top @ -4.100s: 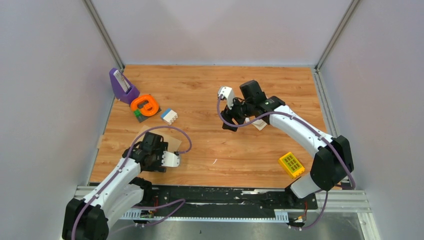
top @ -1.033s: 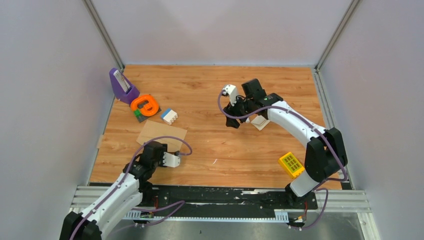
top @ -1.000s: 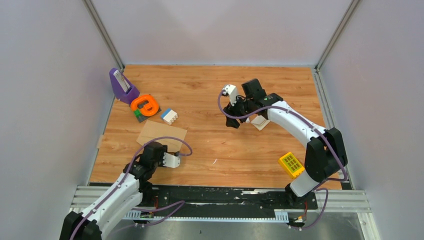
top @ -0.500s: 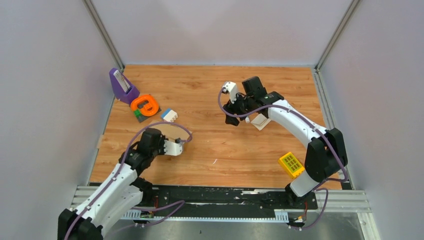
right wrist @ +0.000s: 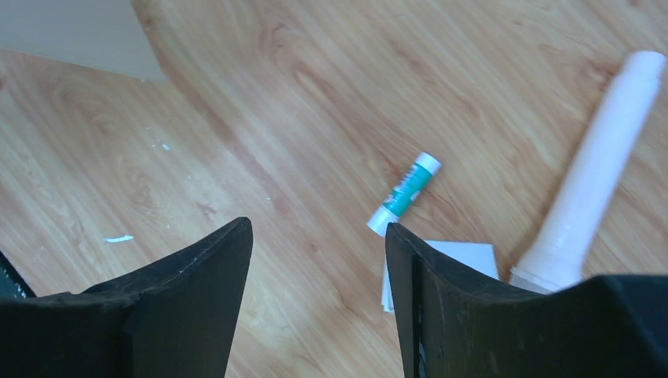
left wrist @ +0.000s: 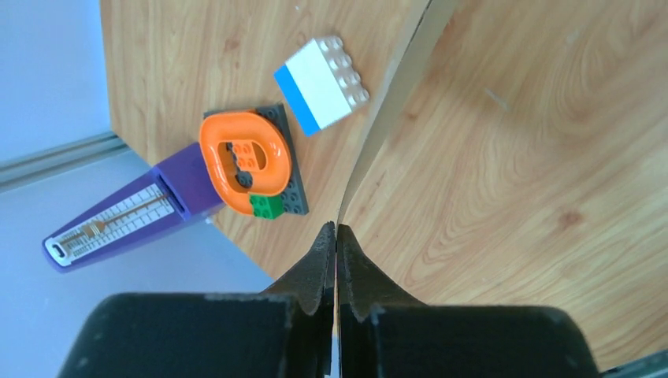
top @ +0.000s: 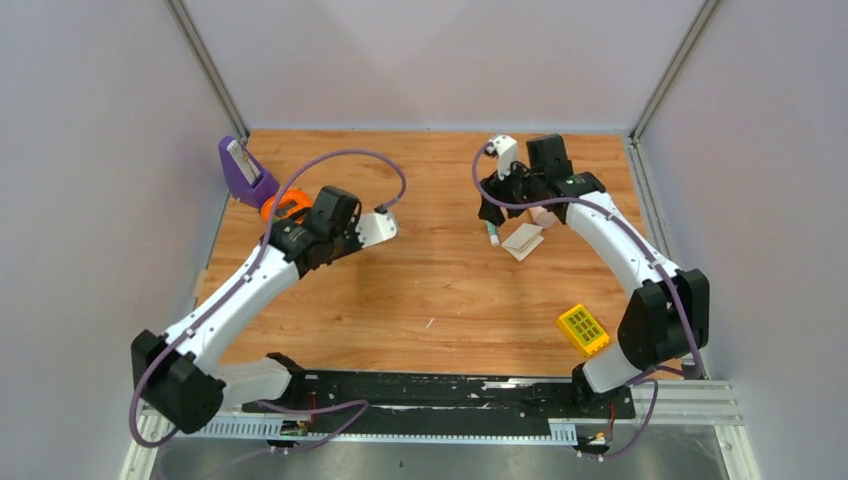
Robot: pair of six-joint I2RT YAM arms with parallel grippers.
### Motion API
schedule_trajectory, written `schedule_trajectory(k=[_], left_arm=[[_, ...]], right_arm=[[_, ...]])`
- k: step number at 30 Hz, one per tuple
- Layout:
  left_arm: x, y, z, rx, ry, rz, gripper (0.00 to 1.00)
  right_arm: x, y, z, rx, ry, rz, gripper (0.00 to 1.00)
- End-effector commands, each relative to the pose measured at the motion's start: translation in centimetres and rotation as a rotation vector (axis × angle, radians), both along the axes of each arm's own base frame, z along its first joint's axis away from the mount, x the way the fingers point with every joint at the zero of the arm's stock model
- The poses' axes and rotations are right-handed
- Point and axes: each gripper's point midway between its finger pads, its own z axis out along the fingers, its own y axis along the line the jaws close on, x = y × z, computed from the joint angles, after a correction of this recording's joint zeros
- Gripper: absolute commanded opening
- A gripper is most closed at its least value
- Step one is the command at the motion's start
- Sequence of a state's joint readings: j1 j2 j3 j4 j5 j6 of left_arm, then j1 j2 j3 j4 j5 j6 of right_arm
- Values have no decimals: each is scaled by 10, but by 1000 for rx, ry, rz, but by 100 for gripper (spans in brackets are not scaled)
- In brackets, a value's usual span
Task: Place the letter into the envelope and seal it
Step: Pick up the envelope from the center of the board, then place the envelope at the center of the board.
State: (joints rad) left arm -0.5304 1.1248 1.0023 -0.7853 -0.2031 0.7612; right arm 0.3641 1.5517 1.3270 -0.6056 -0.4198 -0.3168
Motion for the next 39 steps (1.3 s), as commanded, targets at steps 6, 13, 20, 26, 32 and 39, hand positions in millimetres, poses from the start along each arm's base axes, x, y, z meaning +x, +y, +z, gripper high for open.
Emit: schedule_trajectory(k=[6, 13, 20, 26, 32, 39], left_arm=[[40, -35, 53, -118, -32, 303, 0], [79, -24, 69, -32, -157, 508, 0], [97, -59, 28, -19, -23, 540, 0], [100, -124, -13, -78, 172, 463, 0], [87, -182, -57, -196, 448, 388, 0], [65, -231, -81, -308, 705, 286, 37]], right_arm=[[21, -49, 50, 94, -104, -170, 64], [26, -64, 44, 107, -84, -209, 64], [31, -66, 35, 95, -66, -219, 64], [32, -67, 23, 82, -53, -218, 64], [32, -70, 25, 68, -75, -222, 64], [30, -72, 25, 71, -84, -221, 64]])
